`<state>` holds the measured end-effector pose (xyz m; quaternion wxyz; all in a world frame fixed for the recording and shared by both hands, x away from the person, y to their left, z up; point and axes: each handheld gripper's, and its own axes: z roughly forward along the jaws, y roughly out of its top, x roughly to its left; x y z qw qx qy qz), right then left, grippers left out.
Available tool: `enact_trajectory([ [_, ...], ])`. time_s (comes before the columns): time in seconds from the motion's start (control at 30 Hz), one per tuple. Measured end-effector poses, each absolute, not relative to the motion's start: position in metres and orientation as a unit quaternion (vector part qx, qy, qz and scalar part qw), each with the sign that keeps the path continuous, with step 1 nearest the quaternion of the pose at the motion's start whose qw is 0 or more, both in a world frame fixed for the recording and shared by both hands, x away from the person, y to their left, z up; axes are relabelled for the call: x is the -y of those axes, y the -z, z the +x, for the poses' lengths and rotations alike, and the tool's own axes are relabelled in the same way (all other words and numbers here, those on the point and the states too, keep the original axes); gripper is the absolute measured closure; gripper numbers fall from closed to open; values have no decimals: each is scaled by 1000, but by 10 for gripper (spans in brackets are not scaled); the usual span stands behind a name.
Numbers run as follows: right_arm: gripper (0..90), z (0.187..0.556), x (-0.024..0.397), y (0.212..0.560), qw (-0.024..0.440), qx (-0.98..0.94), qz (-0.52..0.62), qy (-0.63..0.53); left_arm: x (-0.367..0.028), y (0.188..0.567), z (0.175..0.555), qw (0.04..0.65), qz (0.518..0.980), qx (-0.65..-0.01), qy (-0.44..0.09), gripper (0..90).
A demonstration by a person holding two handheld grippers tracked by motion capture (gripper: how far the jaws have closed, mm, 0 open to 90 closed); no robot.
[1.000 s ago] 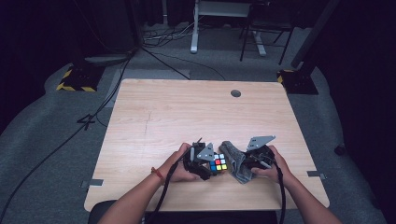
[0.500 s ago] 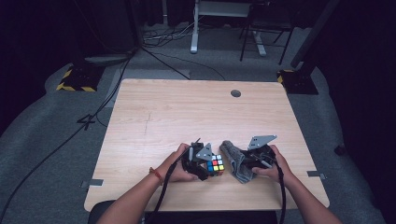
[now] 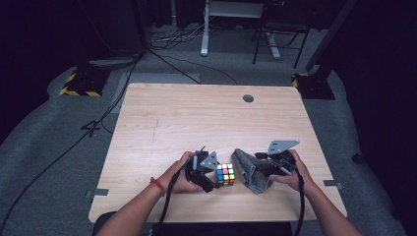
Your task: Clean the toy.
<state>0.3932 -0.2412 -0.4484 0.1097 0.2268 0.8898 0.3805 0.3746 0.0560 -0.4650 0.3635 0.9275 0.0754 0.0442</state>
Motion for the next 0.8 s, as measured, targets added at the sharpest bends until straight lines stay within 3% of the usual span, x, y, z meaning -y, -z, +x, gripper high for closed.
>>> enact_trajectory([
  [0.07,439,392,242,442,118,-887,225,-385,-59,463,373,362,928,-74,-40,262],
  [0.33,435,374,236,419,144,-874,196,-420,-57,462,370,348,934,-67,-42,288],
  [0.6,437,352,222,405,134,-870,151,-449,-59,462,364,333,940,-58,-38,328],
  [0.8,465,336,218,419,115,-881,138,-439,-59,462,360,338,939,-51,-26,372],
])
